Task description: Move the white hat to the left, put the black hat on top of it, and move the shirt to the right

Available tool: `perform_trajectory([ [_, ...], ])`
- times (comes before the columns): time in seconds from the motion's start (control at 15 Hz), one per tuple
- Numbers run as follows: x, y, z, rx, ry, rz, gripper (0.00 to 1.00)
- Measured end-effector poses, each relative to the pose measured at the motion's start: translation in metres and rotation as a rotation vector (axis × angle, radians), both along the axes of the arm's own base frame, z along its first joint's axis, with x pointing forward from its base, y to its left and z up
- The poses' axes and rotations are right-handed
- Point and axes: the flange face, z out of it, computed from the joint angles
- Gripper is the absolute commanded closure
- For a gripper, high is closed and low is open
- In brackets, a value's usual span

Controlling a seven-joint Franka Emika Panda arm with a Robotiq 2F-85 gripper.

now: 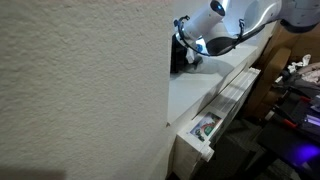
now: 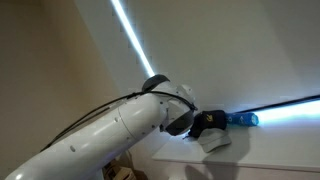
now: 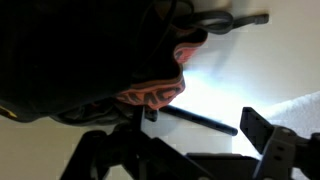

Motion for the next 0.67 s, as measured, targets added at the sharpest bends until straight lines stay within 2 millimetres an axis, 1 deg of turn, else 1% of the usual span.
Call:
perform_trajectory([
  [0.07, 0.001, -0.002, -0.003, -0.002, 0.004, -0.006, 0.4],
  [0.13, 0.001, -0.005, -0.006, -0.005, 0.007, -0.01, 0.48],
  [0.2, 0.001, -0.007, -0.009, -0.01, 0.007, -0.012, 0.54],
  [0.27, 0.002, -0.009, -0.011, -0.013, 0.007, -0.015, 0.62],
  [0.47, 0.005, -0.011, -0.011, -0.014, 0.004, -0.021, 0.82],
  [0.53, 0.007, -0.012, -0.011, -0.013, 0.004, -0.024, 0.9],
  [0.6, 0.008, -0.013, -0.01, -0.014, 0.002, -0.027, 0.95],
  [0.67, 0.009, -0.014, -0.01, -0.014, 0.001, -0.03, 0.98],
])
